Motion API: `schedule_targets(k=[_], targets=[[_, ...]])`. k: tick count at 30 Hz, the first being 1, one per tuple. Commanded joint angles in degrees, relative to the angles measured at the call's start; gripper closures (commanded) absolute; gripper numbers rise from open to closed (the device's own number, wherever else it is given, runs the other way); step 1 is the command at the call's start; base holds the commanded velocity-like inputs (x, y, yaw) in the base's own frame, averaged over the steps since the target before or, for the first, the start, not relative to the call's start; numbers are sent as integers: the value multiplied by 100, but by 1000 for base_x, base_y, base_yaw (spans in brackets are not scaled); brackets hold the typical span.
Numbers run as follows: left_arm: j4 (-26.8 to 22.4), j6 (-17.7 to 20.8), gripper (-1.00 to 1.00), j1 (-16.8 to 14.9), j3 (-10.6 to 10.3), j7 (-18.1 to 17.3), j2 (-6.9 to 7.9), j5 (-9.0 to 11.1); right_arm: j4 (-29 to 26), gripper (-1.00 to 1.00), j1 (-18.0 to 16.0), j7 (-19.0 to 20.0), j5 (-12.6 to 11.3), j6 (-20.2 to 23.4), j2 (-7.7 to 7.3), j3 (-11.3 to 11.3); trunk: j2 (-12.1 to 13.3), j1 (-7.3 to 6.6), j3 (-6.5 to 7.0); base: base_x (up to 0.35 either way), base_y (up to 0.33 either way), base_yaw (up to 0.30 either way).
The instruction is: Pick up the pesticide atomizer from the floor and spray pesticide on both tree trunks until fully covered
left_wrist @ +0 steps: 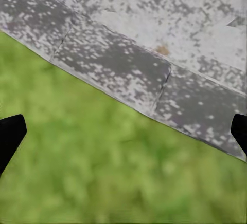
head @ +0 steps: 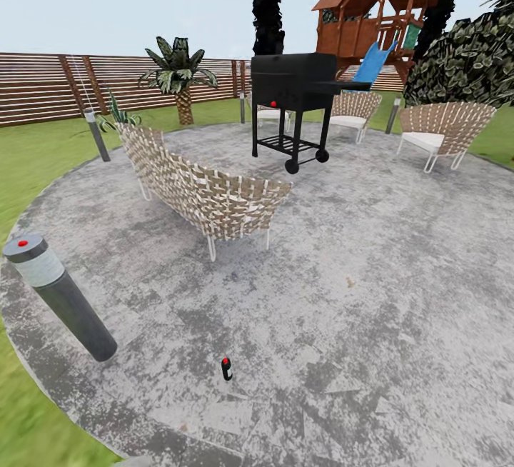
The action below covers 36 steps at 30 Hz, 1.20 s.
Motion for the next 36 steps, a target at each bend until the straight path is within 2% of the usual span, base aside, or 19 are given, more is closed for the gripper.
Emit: schedule_targets(k=[1,3,4,5,7,9,11,13,16,19,25,36], targets=[[-17,-18,-100,-10,5,-5,3,25,-87,-100,-2,3,-2,-19,1,-7,-2,-1,-5,1,0,0],[-89,-15,-100,-53,15,-4,18,22,-557,-100,-4,4,3,-16,2,-5,-2,-1,-5,0,0,0],[-186,-3,-100,-177,20,-4,44,26,-983,-100,-18,8,5,-12,2,-4,-2,-1,-5,0,0,0],[-222,8,-100,-249,19,-6,53,27,-1131,-100,-29,8,5,-8,2,-4,-2,-1,-5,0,0,0],[-289,49,-100,-530,16,-9,67,25,-1566,-100,-108,15,4,6,5,-3,-2,-1,-5,0,0,0],[-326,115,-100,-908,9,-6,62,20,-2015,-100,-325,24,0,29,9,-3,-2,-1,-5,0,0,0],[-334,206,-100,-1151,4,-8,65,16,-2192,-100,-544,26,-1,49,10,-3,-2,-1,-5,0,0,0],[-338,404,-100,-1376,1,-6,70,3,-2279,-100,-870,26,1,178,11,-3,-2,-1,-5,0,0,0],[-398,573,-100,-1509,-1,-6,96,-2,-2249,-100,-1224,19,-1,507,11,-3,-2,-1,-5,0,0,0],[-422,593,-100,-1535,-13,-5,113,-46,-2206,-100,-1361,40,4,661,2,-3,-2,-1,-5,2,0,0],[-432,580,-100,-1549,-4,-7,124,-221,-2181,-100,-1421,54,14,718,-19,12,-2,-1,-5,107,-123,0],[-434,578,-100,-1566,-1,-4,130,-240,-2192,-100,-1427,47,15,727,-24,14,-2,-1,-5,148,-239,0]])
